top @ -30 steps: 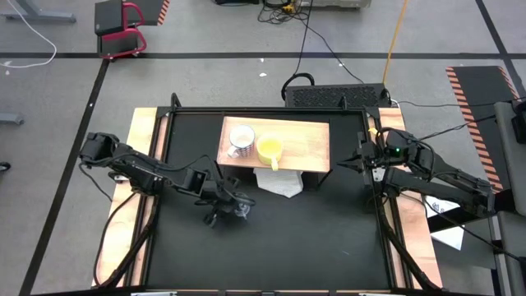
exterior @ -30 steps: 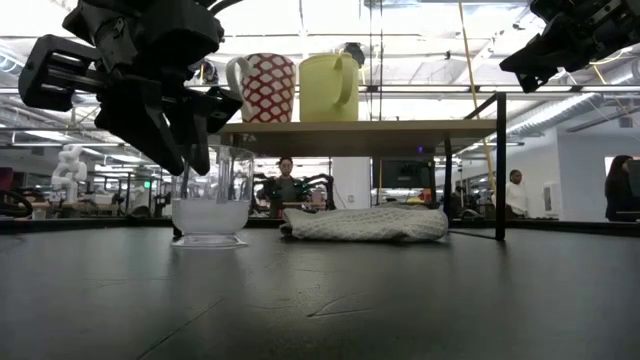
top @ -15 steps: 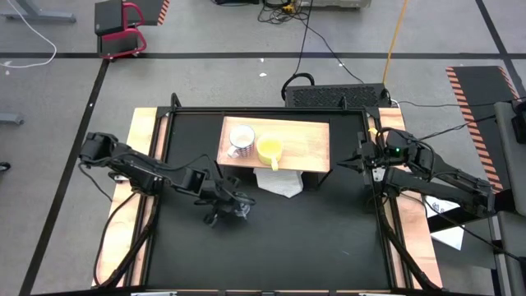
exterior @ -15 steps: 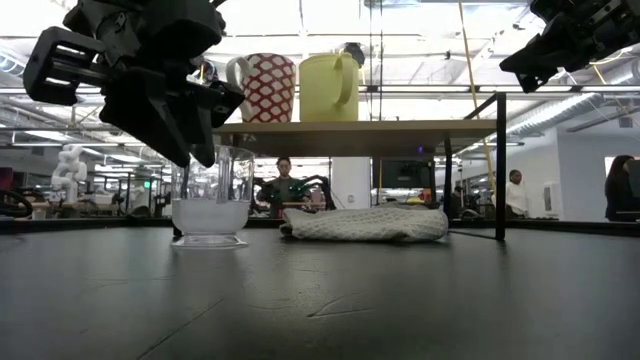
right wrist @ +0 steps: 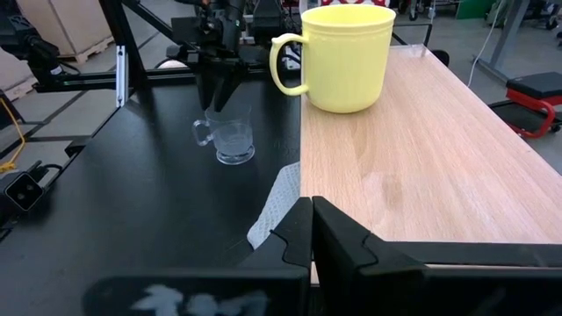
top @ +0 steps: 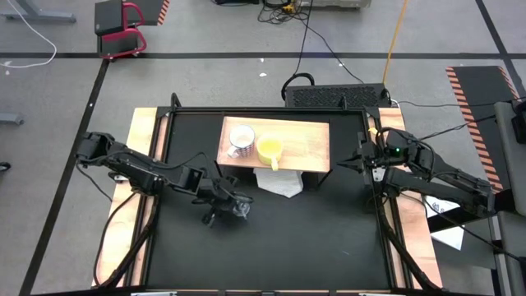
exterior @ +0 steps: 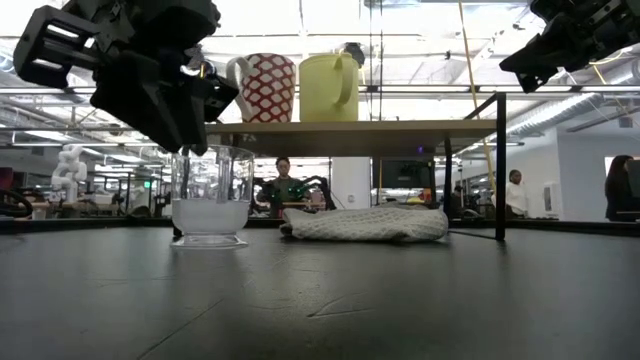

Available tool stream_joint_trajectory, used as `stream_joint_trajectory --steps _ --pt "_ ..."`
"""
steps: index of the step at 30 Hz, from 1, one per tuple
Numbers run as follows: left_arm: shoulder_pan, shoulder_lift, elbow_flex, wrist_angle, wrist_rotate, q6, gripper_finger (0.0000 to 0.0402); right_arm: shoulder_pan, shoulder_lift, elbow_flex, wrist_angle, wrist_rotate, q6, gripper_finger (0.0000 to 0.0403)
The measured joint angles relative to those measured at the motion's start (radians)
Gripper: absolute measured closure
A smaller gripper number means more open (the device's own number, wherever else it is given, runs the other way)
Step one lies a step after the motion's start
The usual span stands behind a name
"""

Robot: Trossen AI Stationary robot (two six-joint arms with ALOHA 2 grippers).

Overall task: Stack small to large cups/mugs on shelf
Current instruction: Put the transparent mug on the shelf

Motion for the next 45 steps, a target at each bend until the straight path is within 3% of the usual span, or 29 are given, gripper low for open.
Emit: stream_joint_trajectory --steps 45 --pt "0.000 0.000 0.000 0.010 0.016 0.015 0.0280 0.000 0.000 0.000 0.000 0.000 0.000 0.0403"
